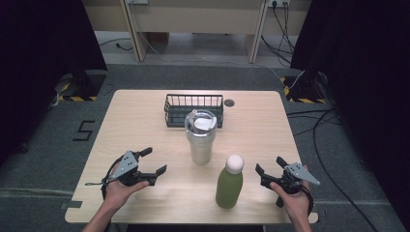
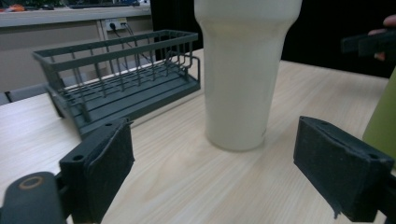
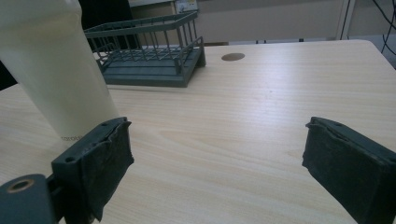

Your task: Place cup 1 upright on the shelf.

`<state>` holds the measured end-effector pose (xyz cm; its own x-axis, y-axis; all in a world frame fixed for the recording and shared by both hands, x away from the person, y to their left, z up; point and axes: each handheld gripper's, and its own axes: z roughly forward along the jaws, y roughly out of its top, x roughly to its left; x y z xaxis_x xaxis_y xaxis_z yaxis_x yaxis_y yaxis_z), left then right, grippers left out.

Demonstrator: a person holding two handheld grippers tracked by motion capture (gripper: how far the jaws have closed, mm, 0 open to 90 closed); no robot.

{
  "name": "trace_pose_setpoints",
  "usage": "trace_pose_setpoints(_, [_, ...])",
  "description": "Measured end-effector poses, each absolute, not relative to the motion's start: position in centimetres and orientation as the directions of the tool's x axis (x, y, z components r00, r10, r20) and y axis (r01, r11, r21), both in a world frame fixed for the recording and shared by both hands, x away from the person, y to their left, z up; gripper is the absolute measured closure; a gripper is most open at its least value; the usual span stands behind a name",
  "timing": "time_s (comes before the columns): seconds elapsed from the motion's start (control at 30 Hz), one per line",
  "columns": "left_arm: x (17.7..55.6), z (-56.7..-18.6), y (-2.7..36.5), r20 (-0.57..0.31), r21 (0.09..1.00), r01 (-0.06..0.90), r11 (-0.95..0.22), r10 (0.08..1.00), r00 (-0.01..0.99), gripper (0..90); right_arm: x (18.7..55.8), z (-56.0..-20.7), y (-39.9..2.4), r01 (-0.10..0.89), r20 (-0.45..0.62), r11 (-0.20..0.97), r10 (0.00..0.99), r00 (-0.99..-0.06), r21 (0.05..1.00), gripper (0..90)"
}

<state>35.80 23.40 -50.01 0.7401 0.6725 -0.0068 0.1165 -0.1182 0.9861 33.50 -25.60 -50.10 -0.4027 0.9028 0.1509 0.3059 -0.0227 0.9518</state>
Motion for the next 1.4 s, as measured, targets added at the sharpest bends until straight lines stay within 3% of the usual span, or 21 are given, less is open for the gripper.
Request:
trace_pose_setpoints(0.4, [38.1,-49.2,20.2,0.033,0.987,0.075,-0.144,0.628,0.778,7.6,33.3,-50.1,-26.1,0.307,0.152,-0.027,0.908,-0.390,0.951,8.7])
trace_pose_setpoints(1.4, [42.9,-49.3,13.9,0.012,0.979,0.109,-0.174,0.576,0.818,0.0,33.4,-50.3,-26.0,0.322,0.146,-0.014,0.909,-0.391,0.947,9.1])
